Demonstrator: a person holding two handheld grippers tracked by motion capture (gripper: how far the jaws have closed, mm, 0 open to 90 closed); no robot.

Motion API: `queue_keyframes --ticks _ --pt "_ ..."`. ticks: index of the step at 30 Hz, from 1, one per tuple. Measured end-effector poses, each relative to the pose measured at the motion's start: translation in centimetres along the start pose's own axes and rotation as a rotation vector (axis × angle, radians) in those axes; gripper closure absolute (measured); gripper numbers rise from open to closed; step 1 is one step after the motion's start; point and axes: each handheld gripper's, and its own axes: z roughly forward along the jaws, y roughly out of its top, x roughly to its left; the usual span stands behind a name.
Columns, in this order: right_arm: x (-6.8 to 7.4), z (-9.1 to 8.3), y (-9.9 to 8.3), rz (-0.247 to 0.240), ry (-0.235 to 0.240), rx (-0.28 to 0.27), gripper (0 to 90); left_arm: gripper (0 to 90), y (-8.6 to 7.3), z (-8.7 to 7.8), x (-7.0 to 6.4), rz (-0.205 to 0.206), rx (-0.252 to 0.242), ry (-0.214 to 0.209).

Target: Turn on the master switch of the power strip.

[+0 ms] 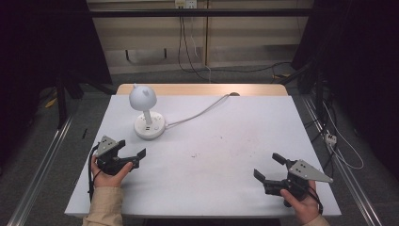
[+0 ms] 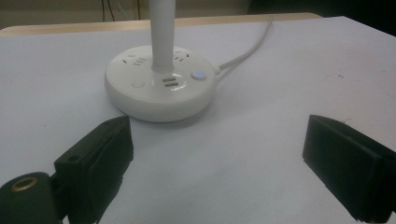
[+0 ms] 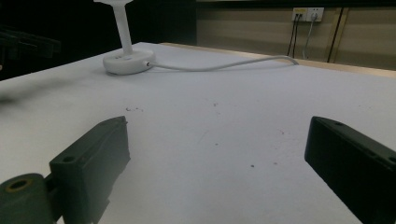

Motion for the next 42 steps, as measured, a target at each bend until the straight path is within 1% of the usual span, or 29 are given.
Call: queue_keyframes --ticks 3,10,12,30,32,39,42 --pt "0.0 0.0 0.0 -0.004 0.002 0.002 6.4 8.5 -0.1 -0.2 0.2 0.004 0.006 0.0" --pt "0.0 0.0 0.0 -0.004 0.003 0.003 6.4 8.5 -0.4 -0.6 0.5 -0.007 0.001 0.006" --pt "0.0 0.0 0.0 -0.001 0.002 0.001 6.4 8.5 -0.5 -0.7 0.5 -0.001 0.006 0.006" --pt "0.1 0.1 0.0 -0.004 0.005 0.004 6.4 8.5 -0.9 -1.3 0.7 -0.01 0.005 0.004" --pt "0.0 0.1 0.0 -0.007 0.006 0.004 6.4 8.5 -1.0 -1.4 0.7 -0.005 0.01 0.005" --pt "0.1 0.1 0.0 -0.005 0.008 0.004 6.4 8.5 -1.2 -1.7 0.8 -0.011 0.008 0.005" --pt "0.1 0.1 -0.1 -0.006 0.009 0.006 6.4 8.5 -1.3 -1.8 0.9 -0.006 0.01 0.008"
